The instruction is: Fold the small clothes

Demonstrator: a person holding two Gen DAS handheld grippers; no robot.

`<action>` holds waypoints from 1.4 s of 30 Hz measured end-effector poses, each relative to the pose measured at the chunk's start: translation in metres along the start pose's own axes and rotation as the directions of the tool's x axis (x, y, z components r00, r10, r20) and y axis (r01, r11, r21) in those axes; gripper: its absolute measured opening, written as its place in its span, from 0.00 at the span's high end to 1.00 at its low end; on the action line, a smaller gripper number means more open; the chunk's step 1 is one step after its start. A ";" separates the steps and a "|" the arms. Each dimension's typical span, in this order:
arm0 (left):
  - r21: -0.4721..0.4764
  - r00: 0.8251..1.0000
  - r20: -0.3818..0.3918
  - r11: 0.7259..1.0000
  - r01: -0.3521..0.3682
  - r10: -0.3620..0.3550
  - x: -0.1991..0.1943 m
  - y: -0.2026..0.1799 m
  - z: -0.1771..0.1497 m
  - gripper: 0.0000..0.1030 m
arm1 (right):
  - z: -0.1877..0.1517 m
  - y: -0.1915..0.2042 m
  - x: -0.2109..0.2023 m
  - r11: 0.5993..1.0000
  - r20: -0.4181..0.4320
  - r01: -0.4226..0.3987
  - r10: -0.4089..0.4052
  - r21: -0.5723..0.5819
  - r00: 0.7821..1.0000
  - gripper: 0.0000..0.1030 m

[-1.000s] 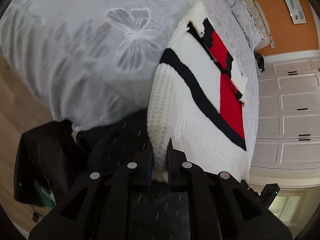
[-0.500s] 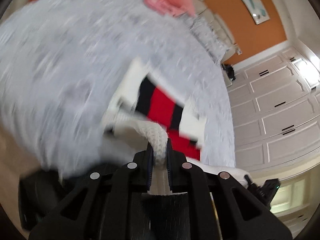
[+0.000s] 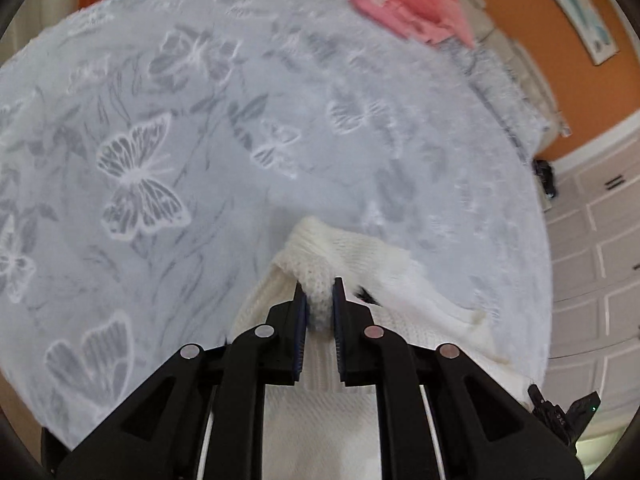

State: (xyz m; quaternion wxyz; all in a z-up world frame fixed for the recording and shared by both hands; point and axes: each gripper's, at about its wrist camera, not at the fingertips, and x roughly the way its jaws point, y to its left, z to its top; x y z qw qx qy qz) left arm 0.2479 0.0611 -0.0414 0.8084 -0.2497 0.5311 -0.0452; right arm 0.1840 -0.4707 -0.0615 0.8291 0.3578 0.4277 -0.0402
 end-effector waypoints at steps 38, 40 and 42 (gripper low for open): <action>0.153 0.995 0.065 0.985 -0.078 0.069 0.020 0.009 0.001 0.31 | -0.031 0.012 0.019 0.941 0.009 0.194 -0.200 -0.278 0.980 0.58; 0.208 0.997 0.031 0.975 -0.079 0.074 0.038 -0.004 -0.009 0.37 | -0.030 0.015 0.036 0.940 -0.021 0.194 -0.208 -0.279 0.978 0.60; 0.280 0.991 -0.027 0.952 -0.119 0.132 0.058 -0.012 -0.020 0.69 | -0.030 0.016 0.048 0.934 -0.036 0.224 -0.244 -0.279 0.969 0.79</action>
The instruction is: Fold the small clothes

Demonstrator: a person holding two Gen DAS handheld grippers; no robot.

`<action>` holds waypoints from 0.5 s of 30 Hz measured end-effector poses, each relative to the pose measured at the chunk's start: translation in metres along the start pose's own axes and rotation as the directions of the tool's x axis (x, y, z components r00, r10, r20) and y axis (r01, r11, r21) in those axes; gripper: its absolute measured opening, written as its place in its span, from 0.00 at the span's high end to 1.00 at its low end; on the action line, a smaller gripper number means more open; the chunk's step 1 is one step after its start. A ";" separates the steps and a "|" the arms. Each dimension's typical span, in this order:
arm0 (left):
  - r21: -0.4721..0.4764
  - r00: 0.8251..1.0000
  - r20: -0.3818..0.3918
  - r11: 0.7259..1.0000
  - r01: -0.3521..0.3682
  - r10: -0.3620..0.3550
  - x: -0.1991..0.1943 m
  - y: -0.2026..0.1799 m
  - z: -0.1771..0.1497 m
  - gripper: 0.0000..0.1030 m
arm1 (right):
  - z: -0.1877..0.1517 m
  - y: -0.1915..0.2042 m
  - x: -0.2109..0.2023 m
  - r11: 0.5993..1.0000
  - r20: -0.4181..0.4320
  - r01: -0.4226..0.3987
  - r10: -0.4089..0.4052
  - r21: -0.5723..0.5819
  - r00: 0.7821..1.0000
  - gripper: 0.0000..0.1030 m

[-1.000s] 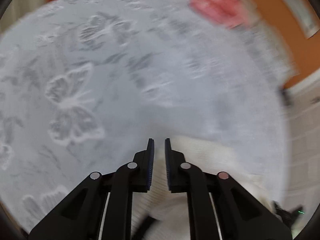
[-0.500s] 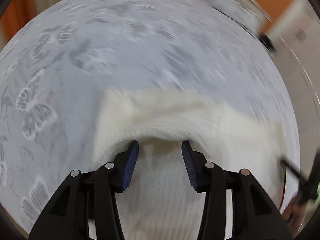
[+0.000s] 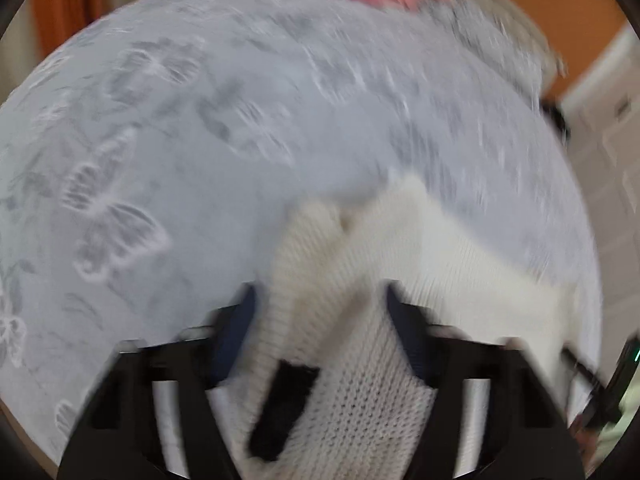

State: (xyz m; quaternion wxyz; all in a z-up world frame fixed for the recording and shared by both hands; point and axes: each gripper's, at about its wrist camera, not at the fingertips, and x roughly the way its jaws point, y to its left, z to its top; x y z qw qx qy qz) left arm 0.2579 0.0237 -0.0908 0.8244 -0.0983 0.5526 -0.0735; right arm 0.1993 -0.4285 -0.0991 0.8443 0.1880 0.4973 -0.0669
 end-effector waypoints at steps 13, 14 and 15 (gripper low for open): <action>-0.039 1.000 0.009 0.999 -0.001 0.002 -0.048 0.021 -0.016 0.38 | -0.024 -0.028 -0.063 0.993 0.030 -0.066 0.063 0.094 0.998 0.47; -0.036 1.000 0.016 0.999 -0.013 0.013 -0.056 0.025 -0.022 0.29 | -0.036 -0.027 -0.072 0.995 0.031 -0.062 0.059 0.076 0.998 0.38; -0.036 1.000 0.022 0.999 -0.016 0.016 -0.068 0.034 -0.040 0.21 | -0.052 -0.024 -0.080 0.997 0.022 -0.054 0.053 0.058 0.998 0.36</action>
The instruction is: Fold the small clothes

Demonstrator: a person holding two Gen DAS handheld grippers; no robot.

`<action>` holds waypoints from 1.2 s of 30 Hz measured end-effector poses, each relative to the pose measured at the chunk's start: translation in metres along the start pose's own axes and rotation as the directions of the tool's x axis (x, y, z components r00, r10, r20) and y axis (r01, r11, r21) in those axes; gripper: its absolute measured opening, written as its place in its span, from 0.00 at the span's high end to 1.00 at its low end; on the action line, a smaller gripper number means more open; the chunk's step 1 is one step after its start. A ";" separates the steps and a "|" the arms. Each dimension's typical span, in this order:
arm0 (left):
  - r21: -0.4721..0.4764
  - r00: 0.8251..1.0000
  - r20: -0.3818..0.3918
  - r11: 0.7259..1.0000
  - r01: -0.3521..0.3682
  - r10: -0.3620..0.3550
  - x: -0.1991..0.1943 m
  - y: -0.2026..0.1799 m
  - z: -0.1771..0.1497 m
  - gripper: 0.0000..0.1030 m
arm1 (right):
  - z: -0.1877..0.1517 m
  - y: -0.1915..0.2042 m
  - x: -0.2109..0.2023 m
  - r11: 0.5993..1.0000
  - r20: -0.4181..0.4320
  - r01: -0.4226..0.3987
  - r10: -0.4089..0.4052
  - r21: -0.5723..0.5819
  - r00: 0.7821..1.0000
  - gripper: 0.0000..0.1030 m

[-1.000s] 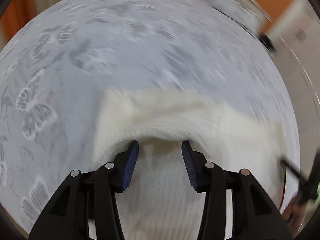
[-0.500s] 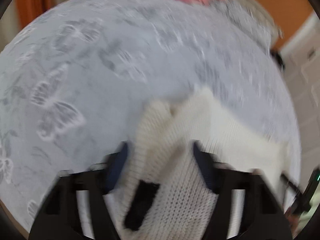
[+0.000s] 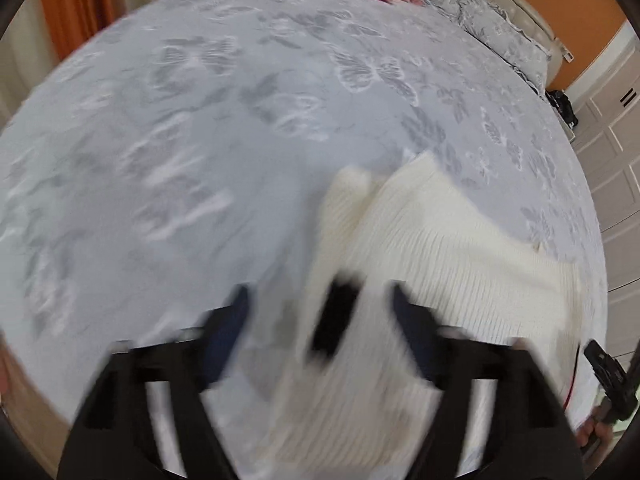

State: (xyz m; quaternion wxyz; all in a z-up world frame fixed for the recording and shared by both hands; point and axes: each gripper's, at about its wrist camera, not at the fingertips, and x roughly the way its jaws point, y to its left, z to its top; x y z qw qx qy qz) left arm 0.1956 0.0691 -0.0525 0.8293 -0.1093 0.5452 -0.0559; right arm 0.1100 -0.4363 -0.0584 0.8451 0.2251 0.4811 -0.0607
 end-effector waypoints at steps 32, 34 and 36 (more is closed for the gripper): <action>-0.118 0.975 -0.163 0.985 0.129 -0.148 -0.031 0.062 -0.089 0.75 | -0.104 -0.046 -0.034 0.996 -0.115 -0.023 0.033 0.091 0.993 0.61; -0.082 0.985 -0.078 0.986 0.148 -0.154 -0.053 0.048 -0.074 0.41 | -0.082 -0.030 -0.053 0.999 -0.040 -0.014 0.015 0.038 0.999 0.42; -0.084 0.987 -0.020 0.984 0.158 -0.160 -0.061 0.037 -0.052 0.28 | -0.057 -0.021 -0.057 0.999 0.007 -0.025 0.025 0.020 1.000 0.34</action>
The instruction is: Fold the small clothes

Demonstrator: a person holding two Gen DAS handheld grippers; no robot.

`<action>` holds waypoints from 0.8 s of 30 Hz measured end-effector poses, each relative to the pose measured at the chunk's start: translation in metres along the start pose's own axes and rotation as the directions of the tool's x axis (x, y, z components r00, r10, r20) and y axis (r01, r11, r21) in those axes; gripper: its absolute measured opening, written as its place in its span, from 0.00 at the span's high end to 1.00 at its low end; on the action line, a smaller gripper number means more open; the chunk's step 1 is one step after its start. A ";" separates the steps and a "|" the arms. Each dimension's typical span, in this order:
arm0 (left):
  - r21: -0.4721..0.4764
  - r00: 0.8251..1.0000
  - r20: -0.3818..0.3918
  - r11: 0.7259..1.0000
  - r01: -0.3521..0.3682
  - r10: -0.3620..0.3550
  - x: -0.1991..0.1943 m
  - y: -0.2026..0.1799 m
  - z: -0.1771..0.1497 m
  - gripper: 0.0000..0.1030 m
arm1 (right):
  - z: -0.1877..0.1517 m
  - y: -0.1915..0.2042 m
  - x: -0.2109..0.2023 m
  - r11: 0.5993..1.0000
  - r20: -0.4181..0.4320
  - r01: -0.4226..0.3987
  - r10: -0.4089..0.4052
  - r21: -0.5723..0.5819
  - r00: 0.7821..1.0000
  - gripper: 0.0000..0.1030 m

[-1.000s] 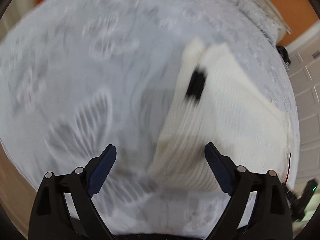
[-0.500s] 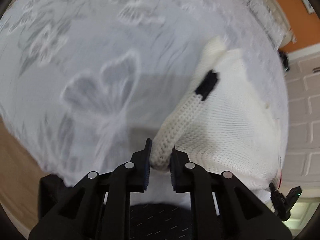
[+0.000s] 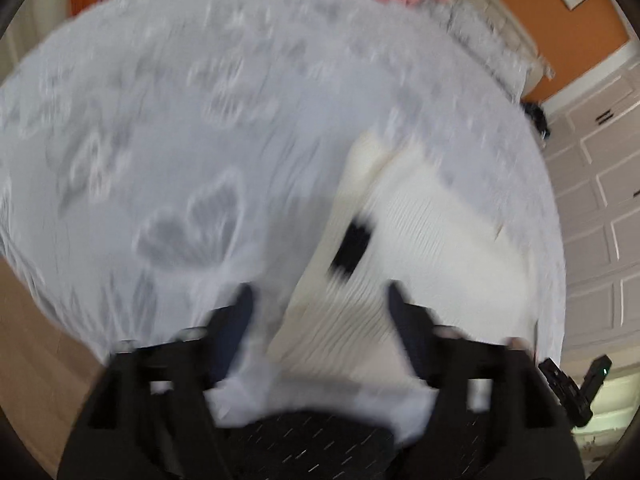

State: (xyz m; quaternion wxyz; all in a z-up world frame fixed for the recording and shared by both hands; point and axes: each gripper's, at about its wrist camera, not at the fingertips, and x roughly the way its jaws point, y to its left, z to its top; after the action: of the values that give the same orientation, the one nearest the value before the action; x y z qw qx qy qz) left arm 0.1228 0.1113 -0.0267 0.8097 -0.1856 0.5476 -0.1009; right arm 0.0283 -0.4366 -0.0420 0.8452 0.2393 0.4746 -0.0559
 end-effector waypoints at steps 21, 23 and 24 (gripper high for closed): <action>0.069 0.989 -0.094 0.992 -0.108 0.114 0.117 -0.039 0.043 0.63 | 0.087 -0.025 0.099 0.995 -0.057 -0.018 0.023 0.096 0.998 0.84; 0.101 0.990 -0.070 0.988 -0.114 0.121 0.107 -0.046 0.044 0.61 | 0.087 -0.016 0.075 0.996 0.005 -0.015 0.015 0.084 1.000 0.82; 0.126 0.990 -0.045 0.984 -0.127 0.133 0.101 -0.050 0.044 0.58 | 0.082 -0.006 0.060 0.998 0.045 -0.025 0.023 0.053 0.999 0.82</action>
State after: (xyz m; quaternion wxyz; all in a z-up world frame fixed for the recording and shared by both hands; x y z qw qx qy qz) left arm 0.2041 0.0369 -0.0773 0.8096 -0.0965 0.5725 -0.0862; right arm 0.1228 -0.4717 -0.0584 0.8494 0.2664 0.4510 -0.0639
